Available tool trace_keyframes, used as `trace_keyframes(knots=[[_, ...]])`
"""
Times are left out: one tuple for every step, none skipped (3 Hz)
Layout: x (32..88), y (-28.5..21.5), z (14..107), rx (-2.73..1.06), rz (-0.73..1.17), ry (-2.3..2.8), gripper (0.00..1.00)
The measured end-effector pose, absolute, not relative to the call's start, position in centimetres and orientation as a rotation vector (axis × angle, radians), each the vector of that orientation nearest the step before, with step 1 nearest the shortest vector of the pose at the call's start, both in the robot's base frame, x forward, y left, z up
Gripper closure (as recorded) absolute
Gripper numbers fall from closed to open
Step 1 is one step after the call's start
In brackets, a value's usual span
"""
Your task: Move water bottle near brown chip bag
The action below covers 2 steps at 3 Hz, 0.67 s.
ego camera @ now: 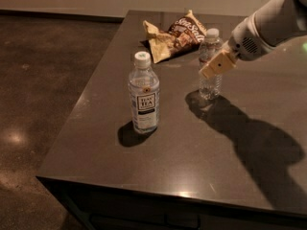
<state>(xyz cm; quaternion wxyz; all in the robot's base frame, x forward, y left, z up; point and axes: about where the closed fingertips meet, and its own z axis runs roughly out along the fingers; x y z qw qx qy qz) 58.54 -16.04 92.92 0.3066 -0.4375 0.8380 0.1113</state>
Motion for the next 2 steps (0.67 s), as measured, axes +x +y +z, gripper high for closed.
trace_keyframes(knots=[[59.0,-15.6,93.1,-1.177,0.305,2.214,0.67],[60.4,-15.3,93.7,-1.191,0.315,2.206,0.98]])
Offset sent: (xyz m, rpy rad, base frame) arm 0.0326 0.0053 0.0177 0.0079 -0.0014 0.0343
